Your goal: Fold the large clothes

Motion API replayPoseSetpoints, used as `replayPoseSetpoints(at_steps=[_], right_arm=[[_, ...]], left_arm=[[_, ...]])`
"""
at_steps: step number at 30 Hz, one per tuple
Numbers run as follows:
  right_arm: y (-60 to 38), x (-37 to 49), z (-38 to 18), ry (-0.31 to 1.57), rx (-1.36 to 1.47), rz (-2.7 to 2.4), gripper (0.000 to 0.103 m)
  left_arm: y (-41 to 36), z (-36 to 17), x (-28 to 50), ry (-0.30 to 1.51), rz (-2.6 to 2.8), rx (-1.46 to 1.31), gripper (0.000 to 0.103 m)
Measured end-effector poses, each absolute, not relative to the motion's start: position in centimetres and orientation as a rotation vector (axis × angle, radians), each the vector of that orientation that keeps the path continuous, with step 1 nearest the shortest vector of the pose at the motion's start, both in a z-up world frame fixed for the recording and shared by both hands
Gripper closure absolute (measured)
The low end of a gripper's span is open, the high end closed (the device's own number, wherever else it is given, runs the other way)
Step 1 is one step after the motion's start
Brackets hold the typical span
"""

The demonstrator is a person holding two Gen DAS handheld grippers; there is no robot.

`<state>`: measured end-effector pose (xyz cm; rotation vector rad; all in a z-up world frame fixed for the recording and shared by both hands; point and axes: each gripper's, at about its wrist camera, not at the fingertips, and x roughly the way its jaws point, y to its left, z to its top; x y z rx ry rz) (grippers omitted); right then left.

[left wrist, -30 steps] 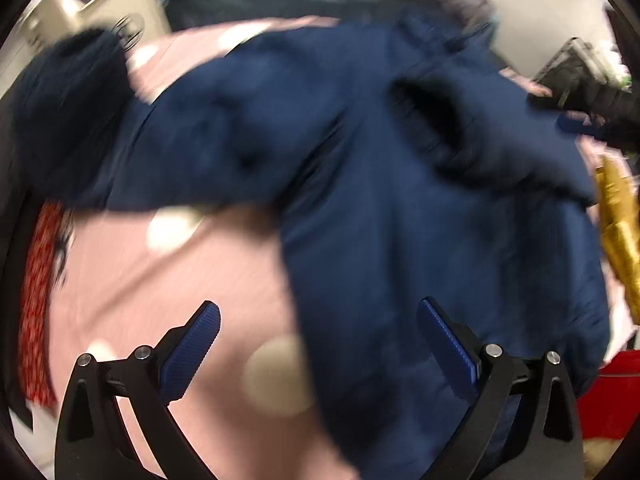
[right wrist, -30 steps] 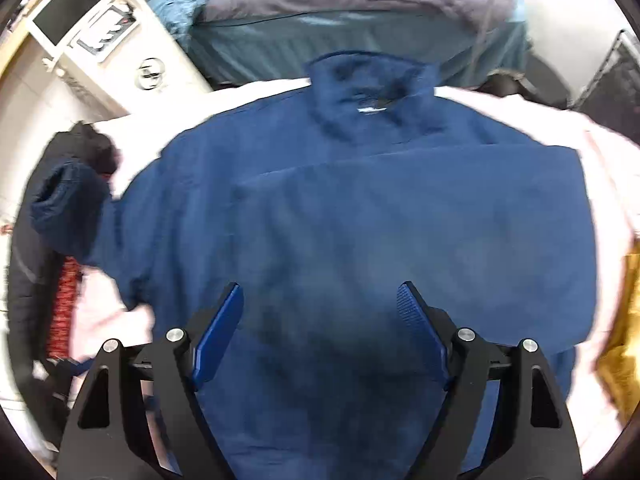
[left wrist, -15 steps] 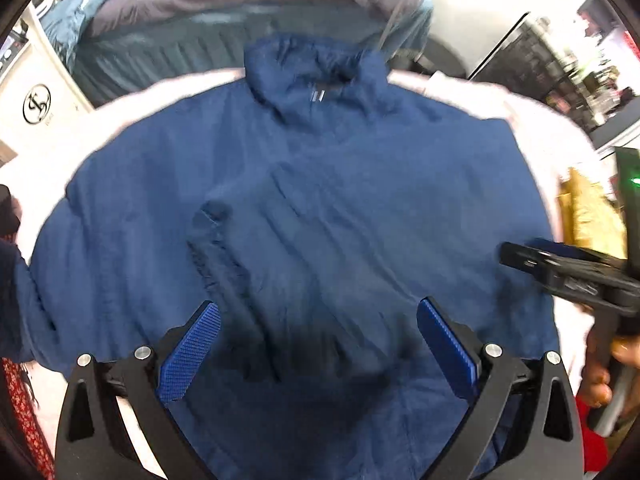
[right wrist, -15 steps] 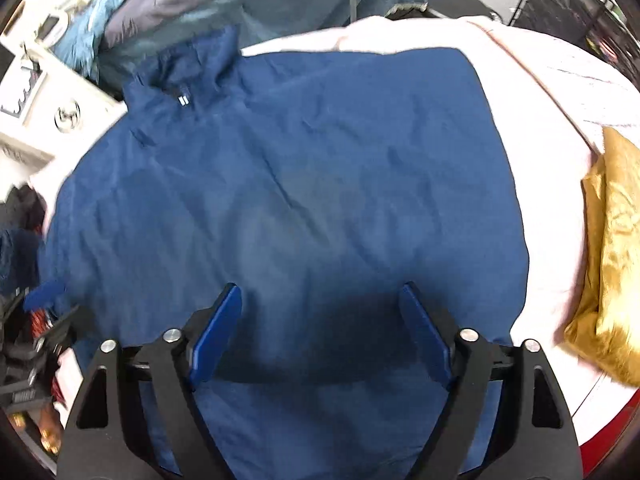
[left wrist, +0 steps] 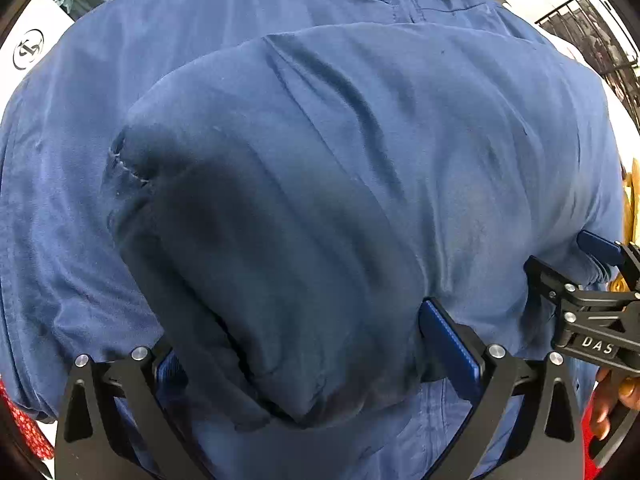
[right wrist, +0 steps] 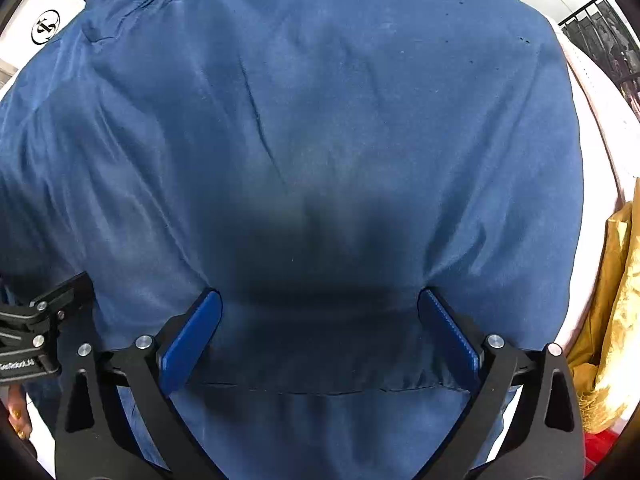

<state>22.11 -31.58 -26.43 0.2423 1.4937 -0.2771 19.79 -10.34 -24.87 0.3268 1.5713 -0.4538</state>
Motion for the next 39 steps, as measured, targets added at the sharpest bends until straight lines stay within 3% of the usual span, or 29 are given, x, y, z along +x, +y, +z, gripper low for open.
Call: replayPoseSetpoints(at_steps=[17,24,29,39], right_arm=[[-30.9,17.9,-26.5,1.373,0.267,-0.299,0.005],[-30.1,14.1,-23.1,1.34,0.355,-0.343,0.005],[-27.8,10.4,-20.0,1.261,0.368,-0.316,0.005],[-21.0,5.1,-19.8,1.353,0.32,-0.162,0.005]], left_arm=[[-8.9,-24.6,17.5,1.491,-0.481,0.317,0.004],[-7.0,-21.7,15.8,1.443,-0.423,0.288,0.006],[-3.0,-18.0,13.5,1.361,-0.37,0.214,0.006],[9.4,-14.9,10.3,1.282,-0.109,0.129,0.007]])
